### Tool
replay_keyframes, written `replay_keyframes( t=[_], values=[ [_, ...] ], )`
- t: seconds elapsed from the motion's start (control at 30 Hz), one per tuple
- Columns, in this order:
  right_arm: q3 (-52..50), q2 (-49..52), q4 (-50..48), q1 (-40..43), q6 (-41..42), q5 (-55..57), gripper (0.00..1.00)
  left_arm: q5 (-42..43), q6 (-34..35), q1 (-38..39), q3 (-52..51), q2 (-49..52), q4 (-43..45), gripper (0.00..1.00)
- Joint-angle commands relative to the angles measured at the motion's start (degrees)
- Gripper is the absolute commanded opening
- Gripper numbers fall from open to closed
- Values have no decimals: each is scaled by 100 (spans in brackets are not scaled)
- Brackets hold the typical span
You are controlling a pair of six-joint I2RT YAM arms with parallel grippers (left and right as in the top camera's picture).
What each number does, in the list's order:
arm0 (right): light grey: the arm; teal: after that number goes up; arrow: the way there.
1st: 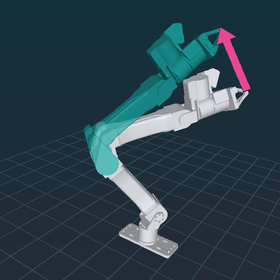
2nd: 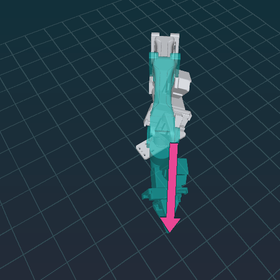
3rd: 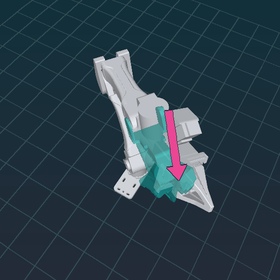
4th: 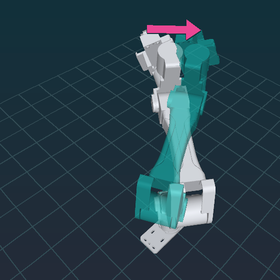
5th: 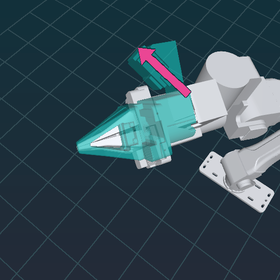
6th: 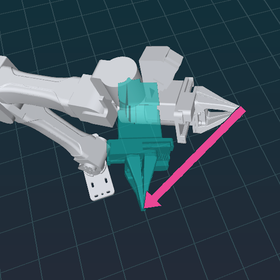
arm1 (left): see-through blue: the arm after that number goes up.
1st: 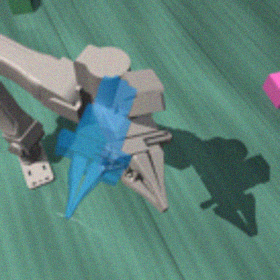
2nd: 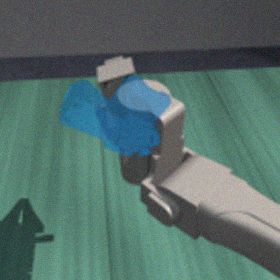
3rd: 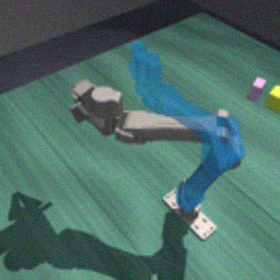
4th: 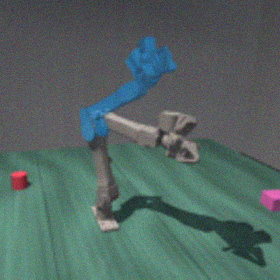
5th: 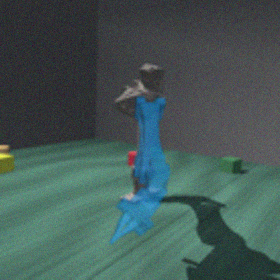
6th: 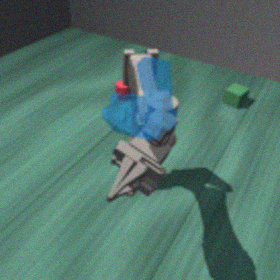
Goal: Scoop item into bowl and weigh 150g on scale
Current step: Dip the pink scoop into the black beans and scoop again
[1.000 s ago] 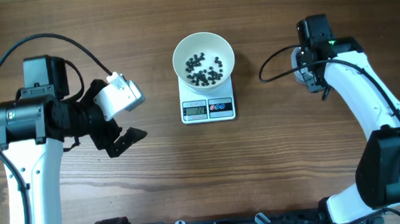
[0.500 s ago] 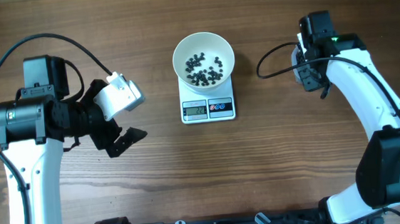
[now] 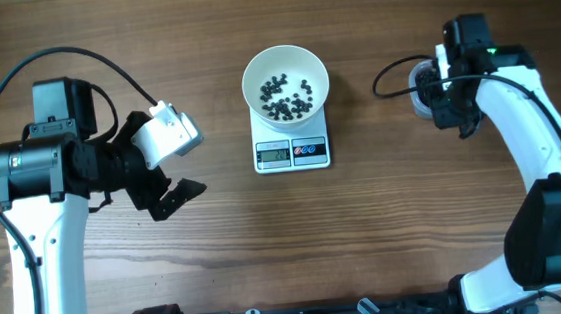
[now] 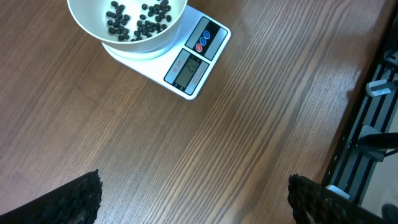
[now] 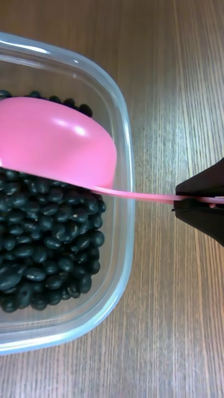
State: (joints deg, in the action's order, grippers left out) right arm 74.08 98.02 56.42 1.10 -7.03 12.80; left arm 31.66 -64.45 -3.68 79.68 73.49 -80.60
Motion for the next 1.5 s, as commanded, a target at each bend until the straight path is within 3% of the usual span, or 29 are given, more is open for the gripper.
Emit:
replay_keyframes(
  t=[0.0,0.67,1.23,1.47],
  values=[
    [81,-232,68,179,221,-564,4,146,-114,-24,122,-63,-2,100],
    [79,-319,131,852,271,-2068,4,146,-114,-24,122,-63,-2,100],
    [-157,-59,-345,866,605,-2236,4,146,-116,-24,122,-63,-2,100],
    [-157,-63,-109,874,820,-2411,4,146,-114,-24,122,-63,-2,100]
  ],
)
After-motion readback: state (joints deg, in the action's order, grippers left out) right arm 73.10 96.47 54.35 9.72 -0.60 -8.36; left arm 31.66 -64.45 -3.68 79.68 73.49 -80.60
